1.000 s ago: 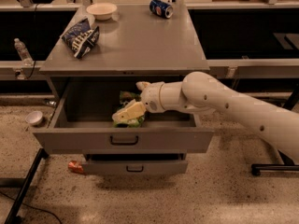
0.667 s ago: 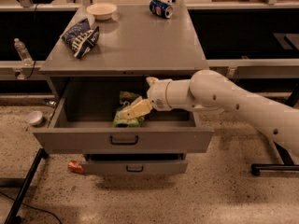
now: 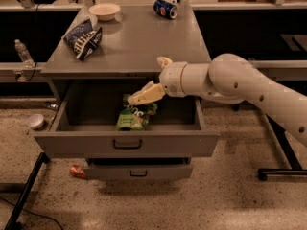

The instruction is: Place green rice chip bag into top drawer

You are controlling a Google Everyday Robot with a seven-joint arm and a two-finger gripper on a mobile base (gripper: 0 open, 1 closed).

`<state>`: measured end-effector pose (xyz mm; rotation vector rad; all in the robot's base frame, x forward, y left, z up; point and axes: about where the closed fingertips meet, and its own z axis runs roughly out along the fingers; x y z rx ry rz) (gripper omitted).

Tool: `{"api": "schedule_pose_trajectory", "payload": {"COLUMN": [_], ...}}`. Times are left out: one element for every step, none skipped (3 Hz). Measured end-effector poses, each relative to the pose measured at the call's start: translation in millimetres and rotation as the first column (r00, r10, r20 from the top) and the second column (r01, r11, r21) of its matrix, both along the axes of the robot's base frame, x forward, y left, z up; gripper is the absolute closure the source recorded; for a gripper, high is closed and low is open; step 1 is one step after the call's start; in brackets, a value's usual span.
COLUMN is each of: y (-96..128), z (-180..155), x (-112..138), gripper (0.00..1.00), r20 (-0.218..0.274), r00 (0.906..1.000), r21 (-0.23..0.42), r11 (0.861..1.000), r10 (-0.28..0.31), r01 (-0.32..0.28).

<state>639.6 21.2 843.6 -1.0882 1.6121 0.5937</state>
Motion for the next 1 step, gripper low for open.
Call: {"api": "schedule_pose_trajectory", "payload": {"y": [-5.0], "z": [39.7], "x": [19.1], "gripper": [0.0], "r20": [0.032], "r00": [0.9973], "r21": [0.018], "r11": [0.998], "r10": [-0.067], "r01": [0.066]}}
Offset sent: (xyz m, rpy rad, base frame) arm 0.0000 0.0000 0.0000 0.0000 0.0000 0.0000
